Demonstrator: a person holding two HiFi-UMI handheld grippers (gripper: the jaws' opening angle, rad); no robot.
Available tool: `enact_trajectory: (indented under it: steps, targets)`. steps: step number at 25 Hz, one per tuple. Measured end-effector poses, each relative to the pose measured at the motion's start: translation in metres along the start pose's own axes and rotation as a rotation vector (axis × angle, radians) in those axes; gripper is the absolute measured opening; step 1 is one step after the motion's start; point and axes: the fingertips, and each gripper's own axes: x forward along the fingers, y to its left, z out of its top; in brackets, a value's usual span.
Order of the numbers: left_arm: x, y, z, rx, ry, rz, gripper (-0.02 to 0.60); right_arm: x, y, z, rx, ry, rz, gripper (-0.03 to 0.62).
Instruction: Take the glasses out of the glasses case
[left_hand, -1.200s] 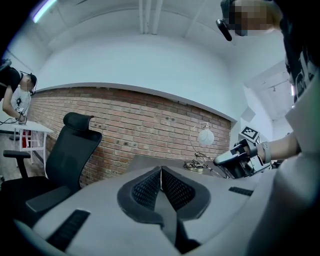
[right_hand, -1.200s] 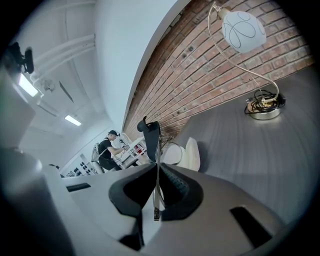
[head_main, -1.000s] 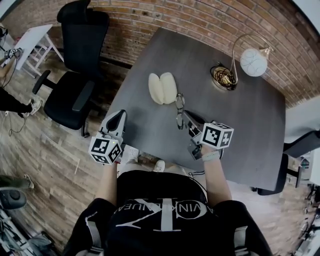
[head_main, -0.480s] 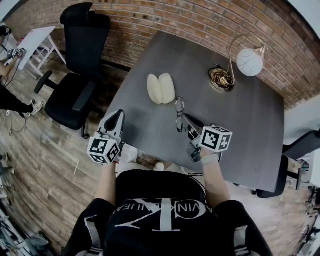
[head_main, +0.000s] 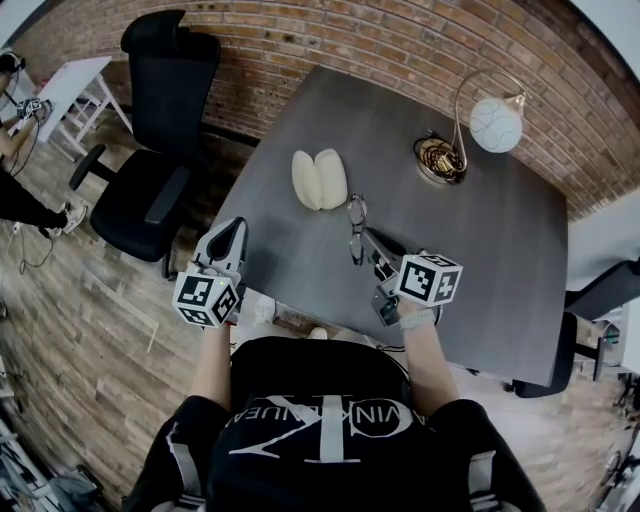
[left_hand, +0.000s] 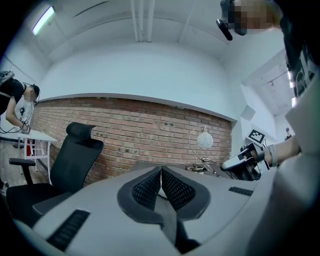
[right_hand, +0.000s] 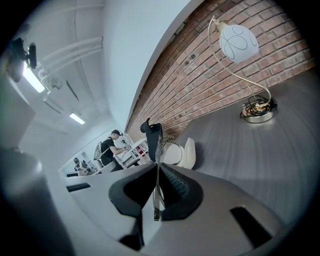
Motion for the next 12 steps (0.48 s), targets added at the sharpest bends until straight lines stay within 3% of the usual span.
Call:
enact_trajectory:
  steps: [12]
  targets:
    - [0.0034,-0.0063,-0.0019,0.006,0.011,-0.006,0.02,-0.0033,-0.0047,0.0,0.014,-0.016,0.0,0.035]
